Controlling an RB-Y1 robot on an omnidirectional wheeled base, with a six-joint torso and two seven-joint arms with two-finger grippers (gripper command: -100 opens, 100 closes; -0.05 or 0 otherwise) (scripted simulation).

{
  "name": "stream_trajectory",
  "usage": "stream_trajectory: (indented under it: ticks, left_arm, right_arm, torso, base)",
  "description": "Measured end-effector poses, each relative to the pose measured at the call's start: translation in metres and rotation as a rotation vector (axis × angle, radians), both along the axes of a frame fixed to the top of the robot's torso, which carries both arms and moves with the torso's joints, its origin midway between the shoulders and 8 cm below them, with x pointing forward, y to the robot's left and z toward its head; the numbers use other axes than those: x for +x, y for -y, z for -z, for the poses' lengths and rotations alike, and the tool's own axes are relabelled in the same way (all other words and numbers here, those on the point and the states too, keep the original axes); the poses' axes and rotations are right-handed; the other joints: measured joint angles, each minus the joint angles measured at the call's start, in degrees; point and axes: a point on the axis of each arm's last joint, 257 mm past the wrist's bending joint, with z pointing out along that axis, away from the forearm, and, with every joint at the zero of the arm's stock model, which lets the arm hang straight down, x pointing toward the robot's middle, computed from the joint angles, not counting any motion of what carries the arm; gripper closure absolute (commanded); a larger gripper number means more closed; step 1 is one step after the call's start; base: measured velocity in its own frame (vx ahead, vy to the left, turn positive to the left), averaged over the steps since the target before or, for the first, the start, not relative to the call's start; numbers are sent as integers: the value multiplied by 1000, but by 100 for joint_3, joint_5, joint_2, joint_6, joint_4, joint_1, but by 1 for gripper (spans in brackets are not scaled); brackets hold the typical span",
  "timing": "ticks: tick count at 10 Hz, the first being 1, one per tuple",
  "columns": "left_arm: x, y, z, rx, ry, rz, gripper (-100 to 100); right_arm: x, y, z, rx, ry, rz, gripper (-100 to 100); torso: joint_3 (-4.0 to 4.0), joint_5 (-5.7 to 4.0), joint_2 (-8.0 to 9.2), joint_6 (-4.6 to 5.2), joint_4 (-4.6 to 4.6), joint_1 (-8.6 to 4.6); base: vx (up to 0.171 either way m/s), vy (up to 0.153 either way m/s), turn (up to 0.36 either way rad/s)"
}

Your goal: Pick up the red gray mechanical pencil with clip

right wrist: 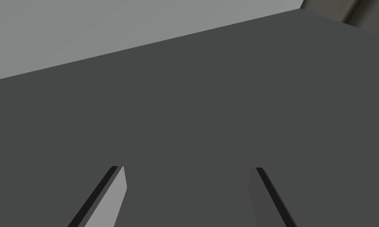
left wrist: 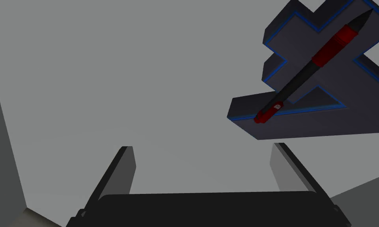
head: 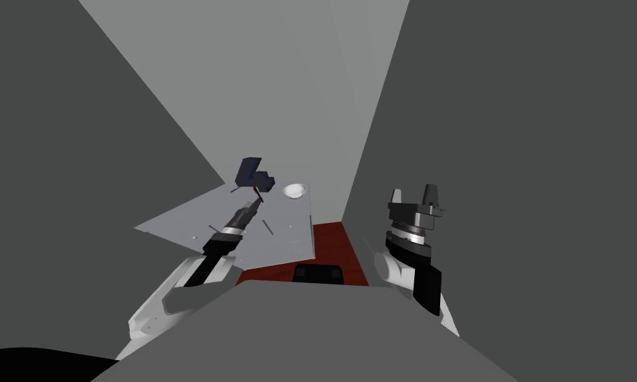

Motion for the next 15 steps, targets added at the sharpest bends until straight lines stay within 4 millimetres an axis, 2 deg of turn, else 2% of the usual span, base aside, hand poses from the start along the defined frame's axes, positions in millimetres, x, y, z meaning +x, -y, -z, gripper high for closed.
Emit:
stream_trajectory:
  ticks: [6,8,12,13,14,15]
  left_arm:
    - [10,-55,22,193,-124,-122,-100]
    - [9,-85,36,290,-184,-193,-100]
    - [10,-129,37,422,-251,-286,-100]
    - [10,-131,38,426,-254,-290,0]
    - [10,-130,37,426,-254,-290,-100]
    - [16,-134,34,439,-243,-291,-100]
  right_arm:
    - [0,0,0,0,0,0,0]
    - [0,0,0,0,0,0,0]
    - [0,0,0,0,0,0,0]
    - [0,0,0,0,0,0,0]
    - [0,0,0,0,0,0,0]
    - [0,0,0,0,0,0,0]
  torso:
    - [-1,0,-1,0,0,-2]
    - [-2,-1,-4,-2,-1,-3]
    - [0,0,0,-1,0,0]
    - [2,1,5,-3,1,1]
    - [5,1,8,-3,2,3]
    - [18,0,33,4,6,-4]
  base:
    - [26,-21,-86]
    - [32,-24,-77]
    - [21,-14,-54]
    - [0,0,0]
    - [-91,-25,-223]
    - [-112,-4,-125]
